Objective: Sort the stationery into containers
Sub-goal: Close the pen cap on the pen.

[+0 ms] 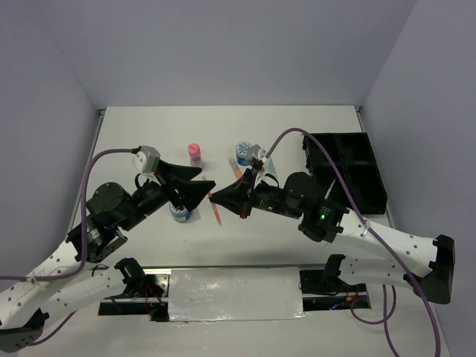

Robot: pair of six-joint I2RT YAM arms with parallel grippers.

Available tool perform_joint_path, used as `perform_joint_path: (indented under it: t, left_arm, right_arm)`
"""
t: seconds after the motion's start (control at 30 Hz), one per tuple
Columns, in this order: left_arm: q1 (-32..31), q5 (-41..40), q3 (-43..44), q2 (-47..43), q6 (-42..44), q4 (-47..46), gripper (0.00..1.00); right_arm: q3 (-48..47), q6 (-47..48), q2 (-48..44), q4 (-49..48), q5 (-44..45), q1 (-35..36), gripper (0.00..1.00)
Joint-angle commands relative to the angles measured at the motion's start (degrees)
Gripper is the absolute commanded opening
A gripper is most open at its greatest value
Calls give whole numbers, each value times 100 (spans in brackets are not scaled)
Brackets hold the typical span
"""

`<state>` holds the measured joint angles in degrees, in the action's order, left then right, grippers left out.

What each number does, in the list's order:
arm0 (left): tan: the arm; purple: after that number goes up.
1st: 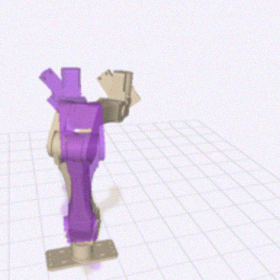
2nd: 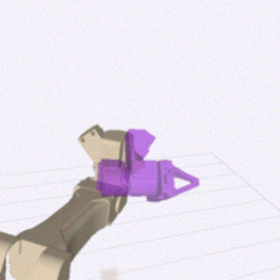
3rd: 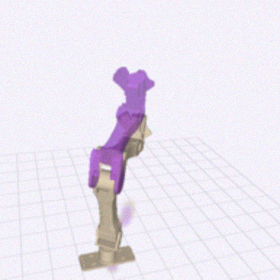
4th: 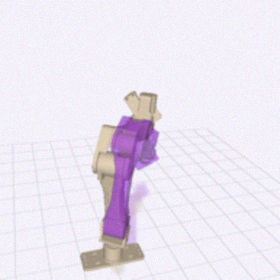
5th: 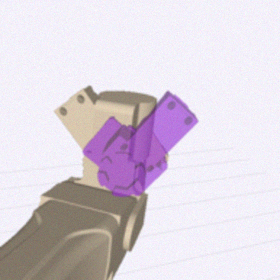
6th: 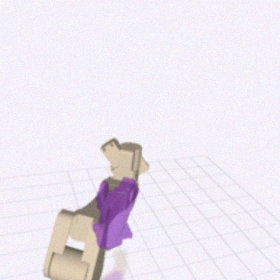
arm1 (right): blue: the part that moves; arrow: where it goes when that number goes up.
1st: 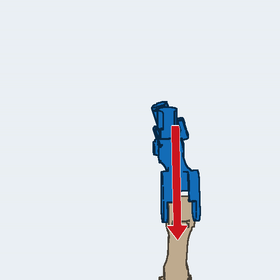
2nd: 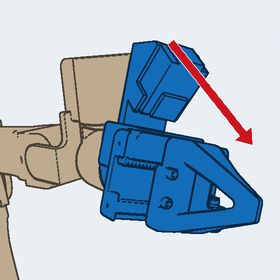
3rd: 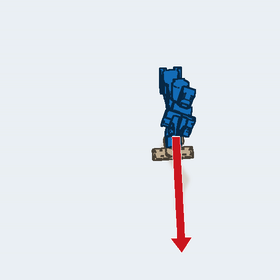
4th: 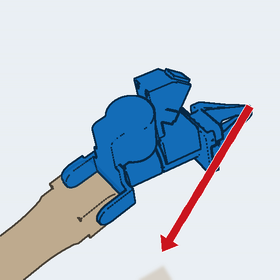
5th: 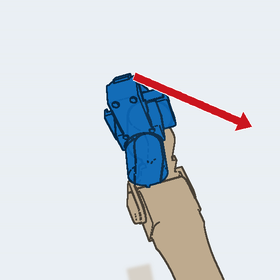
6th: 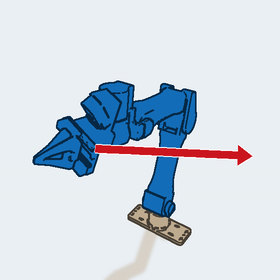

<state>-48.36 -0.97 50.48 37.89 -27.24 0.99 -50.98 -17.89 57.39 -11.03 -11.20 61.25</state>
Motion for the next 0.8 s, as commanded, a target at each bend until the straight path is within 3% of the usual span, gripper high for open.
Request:
perform_joint_path:
  t: [0.0,0.1,0.27,0.4,0.47,0.73,0.77]
  left_arm:
    - [-16,141,111,-80,17,-363,73]
    - [-16,150,111,-62,18,-337,62]
    - [-16,194,24,-45,-9,-337,67]
    - [-7,273,-47,-36,-44,-416,62]
    - [-16,308,-38,-18,-44,-433,48]
    - [-16,458,-64,52,-70,-451,20]
    - [-16,475,-99,52,-79,-451,11]
  right_arm:
    - [-35,75,-17,-101,48,36,0]
    - [-43,66,-26,-119,30,36,0]
    - [-79,75,-8,-93,22,36,0]
    - [-88,75,10,-75,65,44,0]
    - [-87,75,18,-66,118,36,0]
    - [-131,23,1,-66,241,36,0]
    - [-140,-4,-17,-84,285,36,0]
